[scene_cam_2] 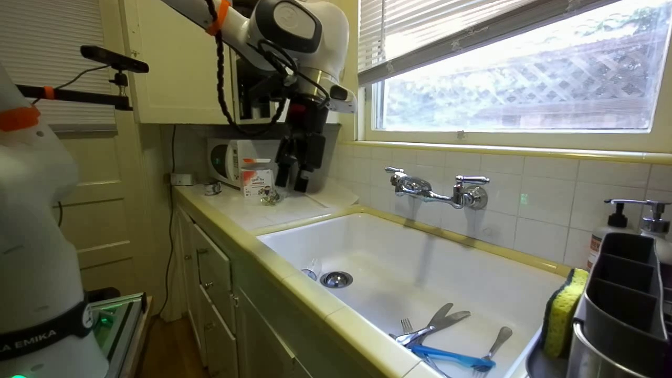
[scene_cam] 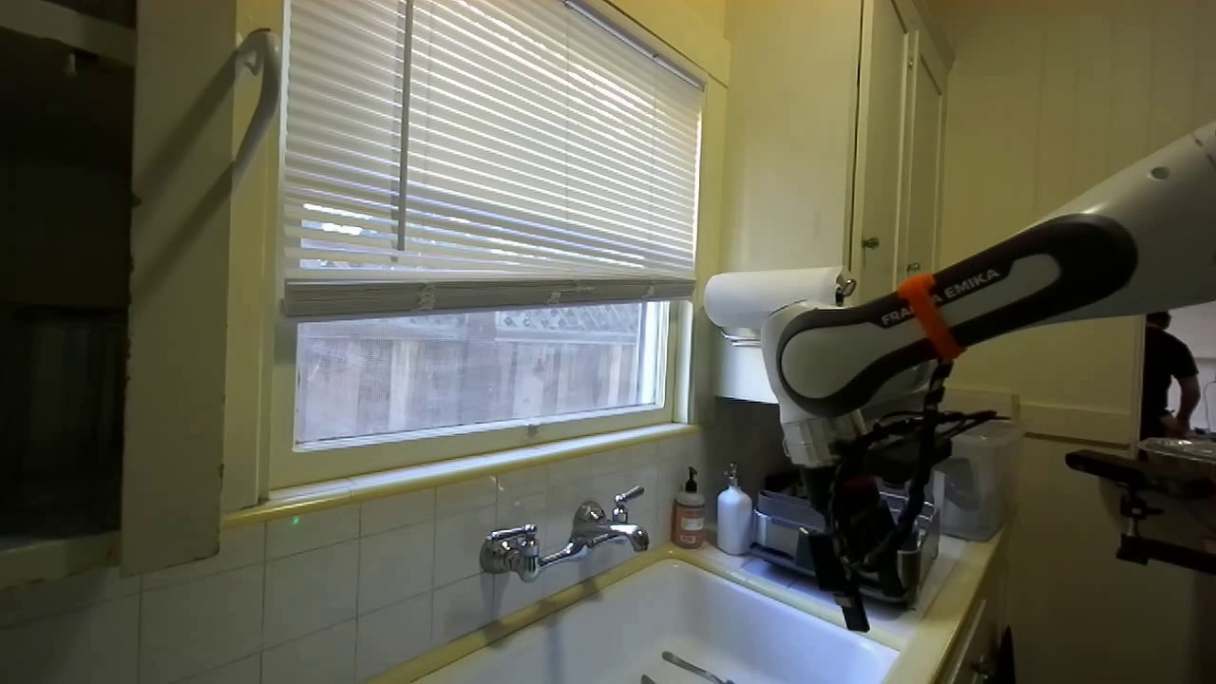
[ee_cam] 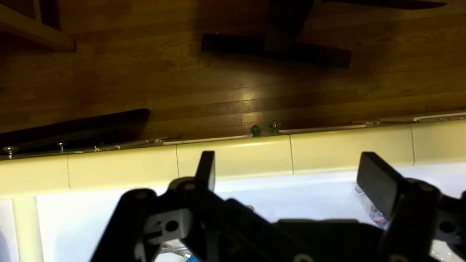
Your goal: Move the butter knife from the sink to the plate rack
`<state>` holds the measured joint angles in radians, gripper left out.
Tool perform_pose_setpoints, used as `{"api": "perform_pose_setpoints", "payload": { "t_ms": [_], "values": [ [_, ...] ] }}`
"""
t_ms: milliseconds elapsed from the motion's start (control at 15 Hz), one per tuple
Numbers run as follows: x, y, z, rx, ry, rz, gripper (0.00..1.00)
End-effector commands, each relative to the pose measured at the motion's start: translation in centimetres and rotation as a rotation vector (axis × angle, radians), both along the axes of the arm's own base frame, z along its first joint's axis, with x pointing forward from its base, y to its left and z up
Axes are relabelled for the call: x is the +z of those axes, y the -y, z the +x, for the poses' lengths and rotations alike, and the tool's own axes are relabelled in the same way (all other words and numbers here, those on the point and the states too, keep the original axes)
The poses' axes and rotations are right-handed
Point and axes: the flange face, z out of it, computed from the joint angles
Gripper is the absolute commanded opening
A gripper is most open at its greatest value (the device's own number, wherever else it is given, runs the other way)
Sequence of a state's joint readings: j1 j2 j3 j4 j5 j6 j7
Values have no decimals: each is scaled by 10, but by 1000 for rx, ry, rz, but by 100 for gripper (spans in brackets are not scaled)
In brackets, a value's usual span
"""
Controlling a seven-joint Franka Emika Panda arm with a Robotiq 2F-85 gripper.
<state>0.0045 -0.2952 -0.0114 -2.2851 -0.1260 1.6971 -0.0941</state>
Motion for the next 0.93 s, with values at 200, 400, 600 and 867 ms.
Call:
{"api": "perform_pose_setpoints", "payload": {
  "t_ms": [200, 400, 600, 867],
  "values": [
    [-6, 10, 14, -2, -19, 10, 100],
    [-14, 20, 31, -59, 30, 2, 100],
    [-48, 54, 76, -116, 105, -21, 100],
    [-92, 100, 137, -95, 153, -15, 100]
  ]
}}
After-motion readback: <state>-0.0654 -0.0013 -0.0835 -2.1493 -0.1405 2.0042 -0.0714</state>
